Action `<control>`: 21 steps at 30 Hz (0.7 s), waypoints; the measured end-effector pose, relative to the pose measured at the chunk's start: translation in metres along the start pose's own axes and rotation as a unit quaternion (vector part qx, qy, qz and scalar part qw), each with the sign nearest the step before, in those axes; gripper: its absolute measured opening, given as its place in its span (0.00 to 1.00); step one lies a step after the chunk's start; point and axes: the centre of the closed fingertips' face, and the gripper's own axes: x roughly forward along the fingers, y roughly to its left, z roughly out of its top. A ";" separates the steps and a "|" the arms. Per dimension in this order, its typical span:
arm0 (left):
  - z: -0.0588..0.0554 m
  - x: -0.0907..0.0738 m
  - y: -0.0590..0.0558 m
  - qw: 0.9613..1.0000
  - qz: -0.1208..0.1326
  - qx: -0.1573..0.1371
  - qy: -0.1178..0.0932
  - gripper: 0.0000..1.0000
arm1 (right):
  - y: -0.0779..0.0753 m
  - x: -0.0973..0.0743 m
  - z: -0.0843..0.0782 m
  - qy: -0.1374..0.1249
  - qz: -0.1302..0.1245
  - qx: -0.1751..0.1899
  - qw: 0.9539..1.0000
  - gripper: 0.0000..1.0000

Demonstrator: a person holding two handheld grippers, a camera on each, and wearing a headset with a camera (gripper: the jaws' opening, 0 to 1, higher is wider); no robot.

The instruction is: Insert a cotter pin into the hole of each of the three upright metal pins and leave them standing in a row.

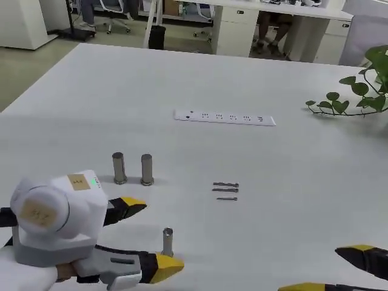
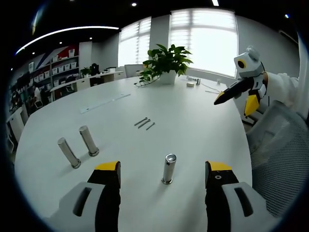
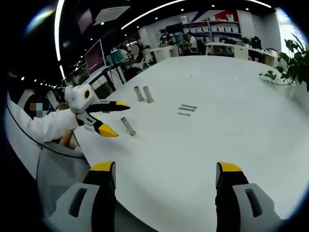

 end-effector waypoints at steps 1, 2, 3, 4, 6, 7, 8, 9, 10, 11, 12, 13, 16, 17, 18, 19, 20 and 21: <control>0.000 -0.001 -0.001 1.000 -0.002 -0.003 -0.001 0.77 | 0.000 0.000 0.000 -0.001 -0.001 0.001 1.000 0.83; 0.001 -0.002 -0.001 1.000 -0.001 -0.002 -0.003 0.82 | 0.000 0.000 0.001 -0.002 -0.001 0.001 1.000 0.83; 0.001 -0.002 -0.001 1.000 -0.001 -0.002 -0.003 0.91 | -0.001 -0.001 0.001 -0.002 -0.001 0.001 1.000 0.83; 0.002 -0.002 -0.002 1.000 -0.001 -0.004 -0.004 0.98 | -0.001 -0.001 0.001 -0.002 -0.001 0.001 1.000 0.83; -0.004 -0.005 -0.005 0.999 -0.008 -0.039 0.013 0.99 | -0.001 -0.001 0.001 -0.001 -0.003 0.000 1.000 0.83; -0.002 -0.005 -0.007 0.999 -0.016 -0.041 0.006 0.99 | -0.001 -0.002 0.001 -0.002 -0.003 0.000 1.000 0.83; -0.001 -0.007 -0.007 0.999 -0.016 -0.036 -0.002 0.99 | -0.001 -0.002 0.001 -0.002 -0.002 0.000 1.000 0.83; -0.001 -0.008 -0.007 0.999 -0.015 -0.033 -0.004 0.99 | -0.001 -0.002 0.001 -0.002 -0.002 -0.001 1.000 0.83; -0.001 -0.008 -0.008 0.999 -0.016 -0.030 -0.002 0.99 | -0.001 -0.002 0.002 -0.001 -0.003 -0.001 1.000 0.83; -0.002 -0.009 -0.009 0.999 -0.016 -0.028 0.000 0.99 | -0.002 -0.002 0.002 -0.001 -0.004 -0.001 1.000 0.83; -0.003 -0.009 -0.008 1.000 -0.014 -0.026 0.002 0.99 | -0.002 -0.002 0.002 -0.001 -0.005 -0.001 1.000 0.83; -0.004 -0.010 -0.006 1.000 -0.005 -0.022 0.006 0.99 | -0.002 -0.003 0.003 -0.002 -0.006 -0.001 1.000 0.83; -0.006 -0.012 -0.006 0.999 -0.003 -0.038 0.011 0.99 | -0.006 -0.003 0.011 -0.013 -0.011 -0.017 1.000 0.83; -0.006 -0.013 -0.005 0.999 -0.003 -0.041 0.011 0.99 | -0.007 -0.004 0.013 -0.016 -0.014 -0.023 1.000 0.83; -0.005 -0.013 -0.004 0.999 0.000 -0.036 0.008 0.99 | -0.008 -0.005 0.015 -0.013 -0.015 -0.025 1.000 0.83; -0.005 -0.014 -0.003 1.000 0.003 -0.029 0.009 0.99 | -0.009 -0.005 0.017 -0.010 -0.013 -0.027 0.999 0.82; -0.005 -0.014 -0.003 1.000 0.003 -0.029 0.009 0.99 | -0.010 -0.004 0.018 -0.006 -0.010 -0.034 0.999 0.79; -0.005 -0.015 -0.002 1.000 0.001 -0.030 0.008 0.99 | -0.011 -0.004 0.019 -0.003 -0.009 -0.038 0.999 0.77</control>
